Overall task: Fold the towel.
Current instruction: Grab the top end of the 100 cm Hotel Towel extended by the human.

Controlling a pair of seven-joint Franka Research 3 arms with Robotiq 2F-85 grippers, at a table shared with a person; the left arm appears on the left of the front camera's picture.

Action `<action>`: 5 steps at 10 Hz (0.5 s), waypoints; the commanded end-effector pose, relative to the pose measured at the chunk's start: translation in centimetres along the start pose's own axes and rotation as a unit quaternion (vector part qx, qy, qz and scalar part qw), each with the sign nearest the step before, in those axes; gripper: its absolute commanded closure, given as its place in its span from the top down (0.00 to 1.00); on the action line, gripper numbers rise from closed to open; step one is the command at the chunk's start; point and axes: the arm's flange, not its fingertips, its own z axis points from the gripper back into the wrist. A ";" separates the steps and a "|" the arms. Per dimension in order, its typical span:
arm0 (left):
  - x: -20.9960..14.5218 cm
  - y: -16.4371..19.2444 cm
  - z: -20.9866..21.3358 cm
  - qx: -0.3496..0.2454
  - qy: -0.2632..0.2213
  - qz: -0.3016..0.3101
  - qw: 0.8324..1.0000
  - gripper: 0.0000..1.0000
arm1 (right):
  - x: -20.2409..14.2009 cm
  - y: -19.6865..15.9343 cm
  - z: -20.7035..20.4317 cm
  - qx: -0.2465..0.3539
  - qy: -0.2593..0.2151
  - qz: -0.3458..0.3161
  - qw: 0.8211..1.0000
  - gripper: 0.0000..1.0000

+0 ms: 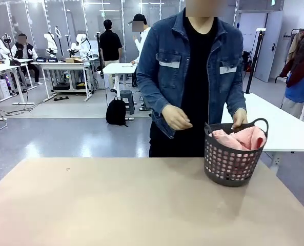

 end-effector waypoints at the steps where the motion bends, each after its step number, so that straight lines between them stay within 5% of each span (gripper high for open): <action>1: 0.0 -0.2 0.3 -0.001 0.009 0.002 1.000 1.00 | 0.0 0.1 0.1 0.005 0.001 0.004 1.000 1.00; 5: 0.0 -0.2 0.3 -0.001 0.009 0.002 1.000 1.00 | 0.0 0.1 0.1 0.005 0.001 0.004 1.000 1.00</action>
